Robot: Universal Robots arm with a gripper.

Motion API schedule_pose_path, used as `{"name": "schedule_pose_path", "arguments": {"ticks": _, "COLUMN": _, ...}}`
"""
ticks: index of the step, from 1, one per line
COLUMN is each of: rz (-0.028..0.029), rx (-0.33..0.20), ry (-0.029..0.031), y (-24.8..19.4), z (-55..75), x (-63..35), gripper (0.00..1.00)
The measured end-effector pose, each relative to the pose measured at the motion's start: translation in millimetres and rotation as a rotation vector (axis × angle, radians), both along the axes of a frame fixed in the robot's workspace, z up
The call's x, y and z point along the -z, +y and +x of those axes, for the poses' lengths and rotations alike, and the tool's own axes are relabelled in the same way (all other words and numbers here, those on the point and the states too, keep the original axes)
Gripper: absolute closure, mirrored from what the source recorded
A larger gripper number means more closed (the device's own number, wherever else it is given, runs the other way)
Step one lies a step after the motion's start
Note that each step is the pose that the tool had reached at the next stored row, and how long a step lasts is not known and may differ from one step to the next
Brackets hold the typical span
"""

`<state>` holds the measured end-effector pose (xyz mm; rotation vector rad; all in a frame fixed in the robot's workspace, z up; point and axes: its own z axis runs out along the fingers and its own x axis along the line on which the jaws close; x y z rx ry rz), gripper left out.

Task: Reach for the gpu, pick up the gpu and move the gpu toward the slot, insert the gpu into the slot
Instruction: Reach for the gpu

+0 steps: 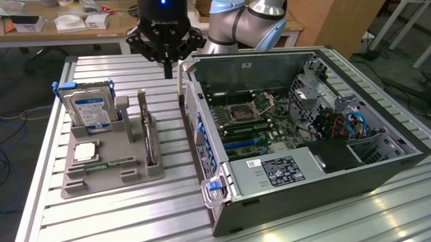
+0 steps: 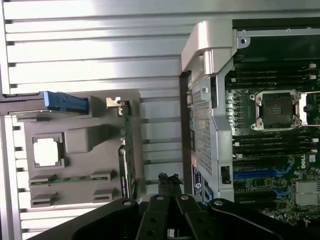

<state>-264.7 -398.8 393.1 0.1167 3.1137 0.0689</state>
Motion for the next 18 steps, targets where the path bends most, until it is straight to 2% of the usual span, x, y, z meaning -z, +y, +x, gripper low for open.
{"name": "schedule_pose_path", "arguments": {"ticks": 18, "rz": -0.0001, "rx": 0.0, "ry": 0.0, "y": 0.0, "z": -57.9, "x": 0.1, "gripper": 0.9}}
